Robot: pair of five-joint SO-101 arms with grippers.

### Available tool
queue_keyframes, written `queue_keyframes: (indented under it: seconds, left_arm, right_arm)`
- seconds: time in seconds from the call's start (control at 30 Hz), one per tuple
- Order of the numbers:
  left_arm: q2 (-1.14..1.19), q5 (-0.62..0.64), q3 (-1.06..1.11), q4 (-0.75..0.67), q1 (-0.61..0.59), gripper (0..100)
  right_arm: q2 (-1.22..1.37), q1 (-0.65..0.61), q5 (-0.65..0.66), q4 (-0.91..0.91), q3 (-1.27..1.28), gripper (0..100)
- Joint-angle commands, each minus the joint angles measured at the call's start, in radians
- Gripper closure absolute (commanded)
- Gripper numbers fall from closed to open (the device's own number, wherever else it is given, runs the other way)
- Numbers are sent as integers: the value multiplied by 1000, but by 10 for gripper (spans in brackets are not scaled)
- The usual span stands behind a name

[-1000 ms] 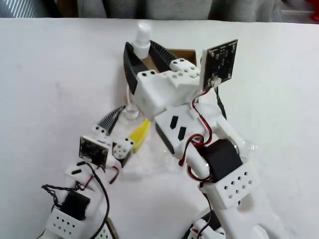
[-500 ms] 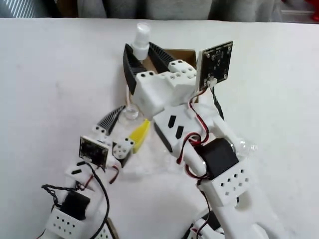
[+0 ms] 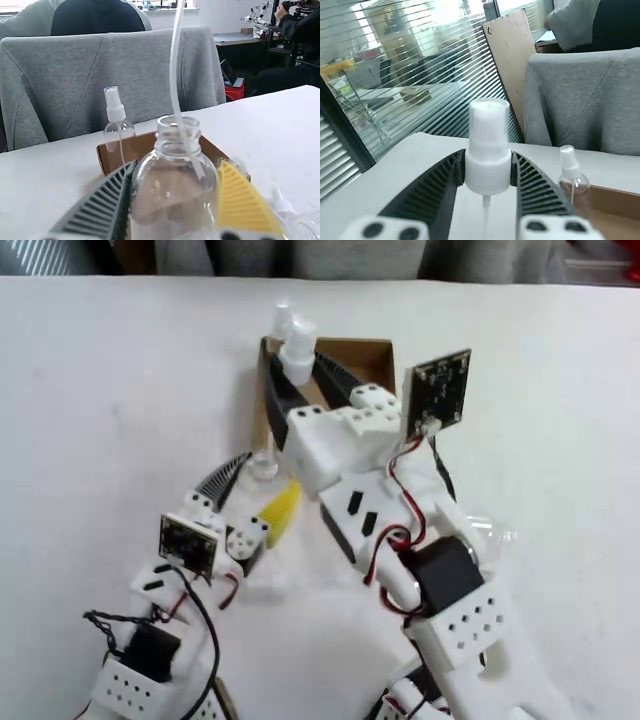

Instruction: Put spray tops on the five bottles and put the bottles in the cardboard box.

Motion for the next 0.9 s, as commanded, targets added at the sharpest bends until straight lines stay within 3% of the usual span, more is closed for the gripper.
queue_keyframes:
  seconds: [0.0, 0.3, 0.87]
  left_arm:
    - [-22, 9, -5, -17, 2, 835]
    - [-22, 9, -5, -17, 2, 835]
    - [-22, 9, -5, -17, 2, 835]
  right_arm:
    - [-68, 4, -8, -13, 58, 912]
    - [-166, -107, -2, -226, 279, 912]
    - [-171, -148, -6, -223, 413, 912]
